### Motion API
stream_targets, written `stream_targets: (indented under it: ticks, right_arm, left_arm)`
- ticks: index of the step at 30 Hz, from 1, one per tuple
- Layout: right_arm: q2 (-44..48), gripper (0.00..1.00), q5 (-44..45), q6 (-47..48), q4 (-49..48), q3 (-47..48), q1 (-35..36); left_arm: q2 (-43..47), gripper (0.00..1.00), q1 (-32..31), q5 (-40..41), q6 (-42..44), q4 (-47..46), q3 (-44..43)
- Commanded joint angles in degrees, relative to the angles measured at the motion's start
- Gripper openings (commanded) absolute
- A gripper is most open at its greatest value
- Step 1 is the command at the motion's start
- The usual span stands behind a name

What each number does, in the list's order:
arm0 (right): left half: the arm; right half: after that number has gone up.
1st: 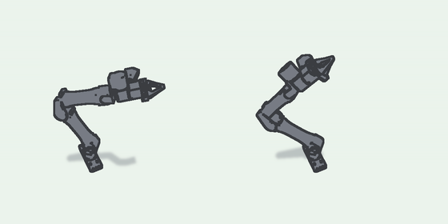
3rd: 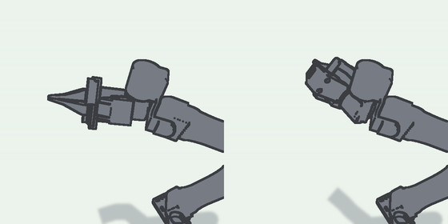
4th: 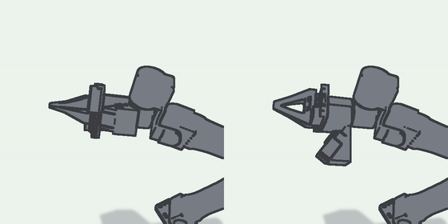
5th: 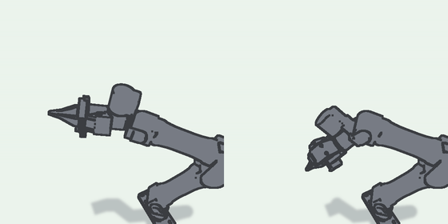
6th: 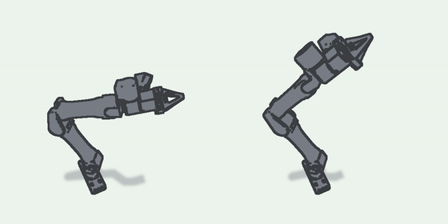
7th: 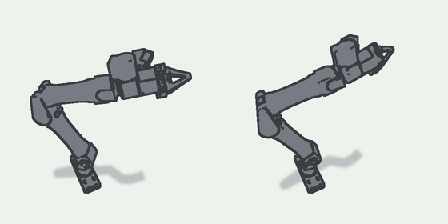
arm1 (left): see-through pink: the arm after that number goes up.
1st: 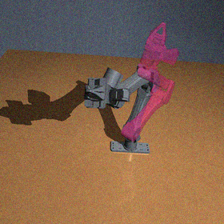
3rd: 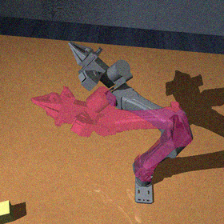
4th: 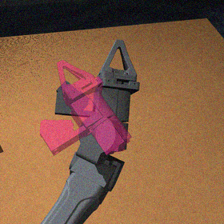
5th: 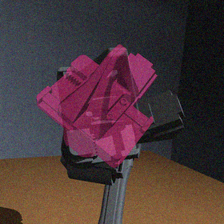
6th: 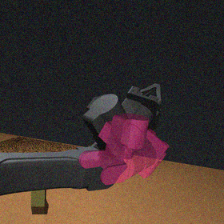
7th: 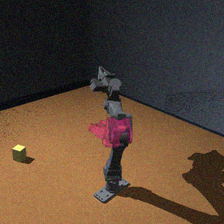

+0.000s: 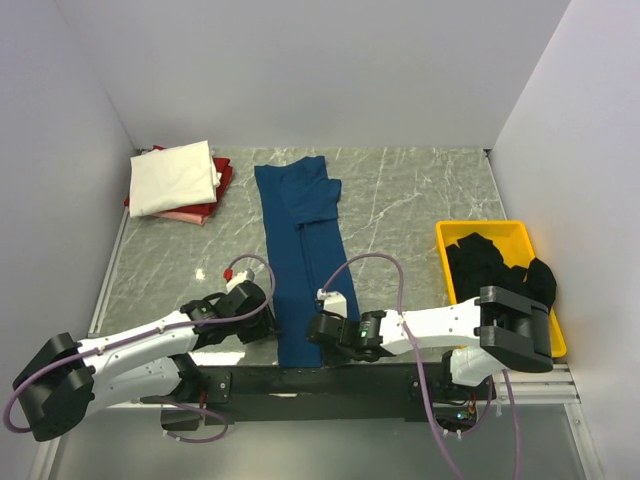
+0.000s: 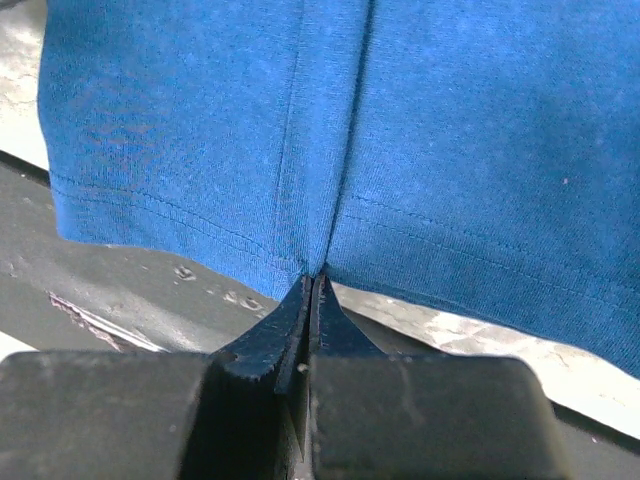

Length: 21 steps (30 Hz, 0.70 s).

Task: Fold and stack the t-shirts
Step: Fold the tshirt

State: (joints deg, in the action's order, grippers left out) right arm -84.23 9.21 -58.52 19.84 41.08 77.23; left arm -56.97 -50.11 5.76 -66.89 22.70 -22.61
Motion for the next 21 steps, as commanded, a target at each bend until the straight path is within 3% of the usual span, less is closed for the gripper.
stream_targets:
  ticks: [1, 12, 17, 21]
  right_arm:
    - [3.8, 0.00, 0.1, -1.1, -0.3, -1.4, -0.9]
    - [7.5, 0.01, -2.0, -0.3, -0.5, -2.7, -3.5]
    - [11.0, 0.15, -4.2, 0.6, -0.9, -4.6, -6.0]
    - [16.1, 0.25, -4.6, 1.7, 1.1, -5.5, -8.8]
  left_arm:
    - [1.8, 0.48, -0.3, -3.5, -0.2, -0.5, 2.5]
    - [3.5, 0.48, -0.7, -6.6, 1.6, 2.4, 1.3]
    - [4.3, 0.40, -1.5, -8.7, 0.2, 4.5, 1.5]
    - [5.7, 0.39, -2.4, -9.9, -1.0, 5.7, 1.5]
